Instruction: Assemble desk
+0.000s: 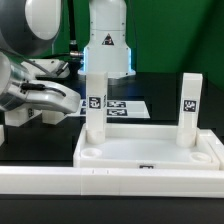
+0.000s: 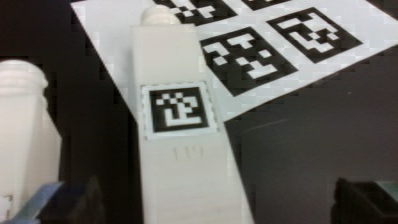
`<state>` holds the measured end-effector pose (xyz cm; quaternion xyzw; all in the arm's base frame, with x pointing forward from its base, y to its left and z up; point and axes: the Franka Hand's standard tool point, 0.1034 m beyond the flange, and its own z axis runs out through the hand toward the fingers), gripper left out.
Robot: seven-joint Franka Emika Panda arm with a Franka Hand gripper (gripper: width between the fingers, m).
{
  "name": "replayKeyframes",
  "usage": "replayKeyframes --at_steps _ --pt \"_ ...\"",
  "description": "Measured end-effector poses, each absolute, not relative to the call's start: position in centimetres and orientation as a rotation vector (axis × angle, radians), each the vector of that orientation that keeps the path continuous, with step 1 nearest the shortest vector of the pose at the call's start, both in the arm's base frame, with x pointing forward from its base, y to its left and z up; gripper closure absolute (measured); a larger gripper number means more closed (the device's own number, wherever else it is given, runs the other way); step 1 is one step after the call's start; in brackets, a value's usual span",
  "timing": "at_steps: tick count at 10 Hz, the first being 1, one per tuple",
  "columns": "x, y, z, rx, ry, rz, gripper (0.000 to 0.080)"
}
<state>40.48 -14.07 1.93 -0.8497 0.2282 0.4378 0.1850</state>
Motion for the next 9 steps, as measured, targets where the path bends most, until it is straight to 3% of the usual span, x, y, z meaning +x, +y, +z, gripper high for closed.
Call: replayKeyframes --at_steps 7,8,9 --pt "40.2 -12.7 1.4 -2.408 0.623 1.256 0.0151" --pt "40.2 -12.8 1.4 -2.408 0.625 1.255 0.0273" --pt "40.2 -12.8 1.4 -2.408 0.626 1.255 0.0273"
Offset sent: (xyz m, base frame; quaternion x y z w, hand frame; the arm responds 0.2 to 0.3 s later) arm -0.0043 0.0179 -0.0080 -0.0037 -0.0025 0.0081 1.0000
